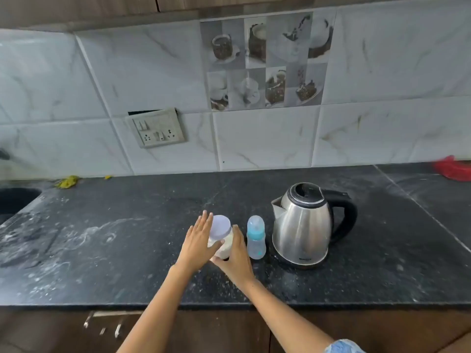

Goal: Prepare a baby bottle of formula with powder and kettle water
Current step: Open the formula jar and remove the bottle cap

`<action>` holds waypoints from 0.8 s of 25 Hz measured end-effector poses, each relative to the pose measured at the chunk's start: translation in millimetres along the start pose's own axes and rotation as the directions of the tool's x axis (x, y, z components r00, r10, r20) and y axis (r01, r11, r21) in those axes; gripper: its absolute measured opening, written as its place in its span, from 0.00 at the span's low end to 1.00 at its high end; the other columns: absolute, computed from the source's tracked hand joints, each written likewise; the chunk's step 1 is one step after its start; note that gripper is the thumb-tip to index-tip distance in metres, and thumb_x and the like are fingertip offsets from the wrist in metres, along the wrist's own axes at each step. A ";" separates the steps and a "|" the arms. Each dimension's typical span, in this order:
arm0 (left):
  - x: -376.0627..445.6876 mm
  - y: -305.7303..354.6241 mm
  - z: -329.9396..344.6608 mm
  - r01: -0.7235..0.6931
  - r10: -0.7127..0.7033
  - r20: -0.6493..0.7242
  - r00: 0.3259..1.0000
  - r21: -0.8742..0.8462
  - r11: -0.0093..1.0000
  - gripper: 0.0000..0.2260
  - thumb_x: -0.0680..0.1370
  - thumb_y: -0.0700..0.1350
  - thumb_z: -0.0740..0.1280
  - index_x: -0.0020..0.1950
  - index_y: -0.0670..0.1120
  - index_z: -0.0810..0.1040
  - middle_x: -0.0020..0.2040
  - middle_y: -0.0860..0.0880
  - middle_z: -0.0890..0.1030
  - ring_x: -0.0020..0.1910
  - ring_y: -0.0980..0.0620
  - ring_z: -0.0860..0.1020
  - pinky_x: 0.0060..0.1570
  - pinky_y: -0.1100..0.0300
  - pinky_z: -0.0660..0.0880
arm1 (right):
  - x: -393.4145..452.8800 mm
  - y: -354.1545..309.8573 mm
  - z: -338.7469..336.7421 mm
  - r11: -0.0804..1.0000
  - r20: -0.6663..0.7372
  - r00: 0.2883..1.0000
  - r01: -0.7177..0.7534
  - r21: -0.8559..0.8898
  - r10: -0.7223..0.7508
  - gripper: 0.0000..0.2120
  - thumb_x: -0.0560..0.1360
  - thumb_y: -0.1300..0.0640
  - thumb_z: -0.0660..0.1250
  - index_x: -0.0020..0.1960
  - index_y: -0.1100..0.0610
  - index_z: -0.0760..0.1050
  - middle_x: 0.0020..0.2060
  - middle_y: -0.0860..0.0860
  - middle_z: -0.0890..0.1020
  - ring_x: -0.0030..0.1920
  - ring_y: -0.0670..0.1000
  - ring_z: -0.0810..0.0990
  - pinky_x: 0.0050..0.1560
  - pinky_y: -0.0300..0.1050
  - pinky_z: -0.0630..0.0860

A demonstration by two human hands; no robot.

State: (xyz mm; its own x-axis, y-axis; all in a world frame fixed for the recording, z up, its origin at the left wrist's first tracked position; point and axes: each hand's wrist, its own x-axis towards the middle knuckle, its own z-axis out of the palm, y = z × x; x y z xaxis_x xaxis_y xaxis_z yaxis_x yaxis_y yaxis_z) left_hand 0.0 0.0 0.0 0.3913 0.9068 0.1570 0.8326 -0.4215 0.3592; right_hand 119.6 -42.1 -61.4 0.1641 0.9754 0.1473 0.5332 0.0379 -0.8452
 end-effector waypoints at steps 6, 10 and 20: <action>37.6 -27.2 -13.8 -0.067 0.115 0.202 0.973 -0.228 0.971 0.37 0.73 0.54 0.71 0.76 0.51 0.57 0.76 0.52 0.58 0.74 0.50 0.61 0.68 0.55 0.64 | 38.9 7.6 11.0 0.986 -0.024 0.991 -0.129 0.109 0.132 0.47 0.57 0.48 0.80 0.71 0.50 0.63 0.66 0.45 0.74 0.66 0.44 0.72 0.68 0.47 0.71; 39.6 -25.8 -14.9 -0.169 0.195 0.195 0.961 -0.143 0.975 0.27 0.75 0.52 0.69 0.72 0.49 0.67 0.72 0.47 0.66 0.68 0.45 0.68 0.58 0.58 0.67 | 42.2 15.6 10.5 0.985 -0.069 0.991 -0.101 0.142 0.112 0.40 0.54 0.50 0.80 0.64 0.46 0.71 0.56 0.39 0.80 0.57 0.40 0.78 0.59 0.44 0.77; 50.4 -10.5 0.8 -0.054 0.038 0.081 0.996 0.205 0.977 0.33 0.66 0.63 0.71 0.64 0.46 0.71 0.61 0.42 0.76 0.60 0.42 0.74 0.50 0.50 0.75 | 41.8 18.9 19.2 0.993 -0.103 0.988 -0.113 0.039 0.117 0.46 0.53 0.40 0.80 0.68 0.48 0.69 0.59 0.39 0.80 0.60 0.37 0.76 0.61 0.37 0.74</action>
State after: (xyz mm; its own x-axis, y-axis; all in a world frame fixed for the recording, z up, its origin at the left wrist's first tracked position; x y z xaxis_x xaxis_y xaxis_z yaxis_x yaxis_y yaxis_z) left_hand 11.3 50.1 3.4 0.4528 0.8865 0.0957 0.8730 -0.4626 0.1544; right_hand 120.5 3.5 -81.1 0.3095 0.9457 0.0996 0.4786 -0.0644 -0.8757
